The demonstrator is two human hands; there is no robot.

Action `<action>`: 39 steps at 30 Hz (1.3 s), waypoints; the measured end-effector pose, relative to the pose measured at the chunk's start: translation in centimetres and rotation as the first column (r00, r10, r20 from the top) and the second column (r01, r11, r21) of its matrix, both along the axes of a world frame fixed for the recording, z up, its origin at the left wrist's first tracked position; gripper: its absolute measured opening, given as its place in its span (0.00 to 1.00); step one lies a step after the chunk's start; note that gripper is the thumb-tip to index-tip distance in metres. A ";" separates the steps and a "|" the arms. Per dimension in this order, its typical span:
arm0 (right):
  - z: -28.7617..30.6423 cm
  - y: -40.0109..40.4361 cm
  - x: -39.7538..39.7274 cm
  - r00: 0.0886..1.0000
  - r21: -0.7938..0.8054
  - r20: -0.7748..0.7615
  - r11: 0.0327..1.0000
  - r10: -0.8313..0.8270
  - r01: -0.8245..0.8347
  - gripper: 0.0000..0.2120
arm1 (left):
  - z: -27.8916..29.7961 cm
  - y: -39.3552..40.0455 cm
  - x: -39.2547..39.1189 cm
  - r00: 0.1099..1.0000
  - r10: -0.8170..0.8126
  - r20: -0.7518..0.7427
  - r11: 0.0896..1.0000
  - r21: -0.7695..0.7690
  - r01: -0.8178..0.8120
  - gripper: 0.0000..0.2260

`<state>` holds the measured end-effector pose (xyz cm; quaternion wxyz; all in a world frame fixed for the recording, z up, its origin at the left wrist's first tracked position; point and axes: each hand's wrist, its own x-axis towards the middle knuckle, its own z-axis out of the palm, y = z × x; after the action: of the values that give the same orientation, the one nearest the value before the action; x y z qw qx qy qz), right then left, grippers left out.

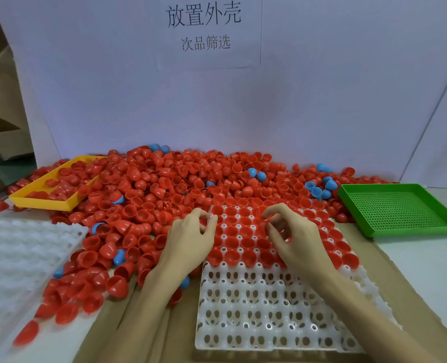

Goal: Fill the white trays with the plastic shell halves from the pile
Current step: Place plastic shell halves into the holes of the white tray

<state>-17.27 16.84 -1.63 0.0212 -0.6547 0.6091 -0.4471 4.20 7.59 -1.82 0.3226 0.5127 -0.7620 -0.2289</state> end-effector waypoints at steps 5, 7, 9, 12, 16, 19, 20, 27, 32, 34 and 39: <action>1.0 -0.3 0.2 1.000 0.011 -0.006 1.000 -0.018 0.019 0.09 | -0.1 -0.4 0.1 0.997 -0.067 -0.042 0.995 0.073 0.070 0.12; 1.6 0.3 0.8 1.000 0.033 0.001 0.999 0.023 -0.023 0.09 | -0.3 -0.6 0.1 0.997 -0.072 -0.041 0.994 0.080 0.076 0.11; 2.2 1.0 2.0 0.992 0.156 0.025 0.980 0.122 -0.124 0.08 | -0.6 -0.8 -0.1 0.997 -0.076 -0.026 0.994 0.077 0.077 0.11; 2.2 1.7 4.6 0.961 0.339 0.009 0.903 0.277 -0.263 0.06 | -0.9 -0.9 -0.1 0.996 -0.083 -0.023 0.993 0.078 0.084 0.11; 1.7 1.9 6.7 0.928 0.336 -0.157 0.902 0.337 -0.271 0.06 | -0.9 -1.2 0.1 0.997 -0.078 -0.022 0.993 0.083 0.079 0.12; 1.6 1.8 6.9 0.918 0.369 -0.192 0.892 0.348 -0.261 0.07 | -0.9 -1.3 0.1 0.996 -0.082 -0.031 0.993 0.087 0.085 0.12; 1.7 1.8 6.9 0.914 0.383 -0.194 0.885 0.356 -0.263 0.07 | -0.9 -1.3 0.2 0.996 -0.084 -0.032 0.992 0.089 0.086 0.12; 3.4 1.2 6.1 0.909 0.467 -0.200 0.851 0.365 -0.239 0.06 | -0.8 -1.2 0.2 0.995 -0.098 -0.035 0.990 0.099 0.101 0.12; 4.4 -4.0 2.2 0.960 0.366 -0.201 0.924 0.192 -0.109 0.07 | -0.8 -0.9 0.1 0.991 -0.133 -0.033 0.987 0.092 0.135 0.14; 4.1 -6.7 0.2 0.974 0.298 -0.219 0.955 0.056 0.012 0.11 | -0.8 -0.9 0.0 0.990 -0.138 -0.035 0.987 0.085 0.140 0.14; 2.7 -11.3 -3.2 0.937 0.372 -0.348 0.912 -0.037 0.174 0.35 | -1.1 -1.0 0.0 0.989 -0.136 -0.056 0.986 0.095 0.141 0.12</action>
<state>-20.45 5.51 1.10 0.0258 -0.6682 0.7168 -0.1975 4.19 6.57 -2.88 0.2989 0.4682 -0.7753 -0.3006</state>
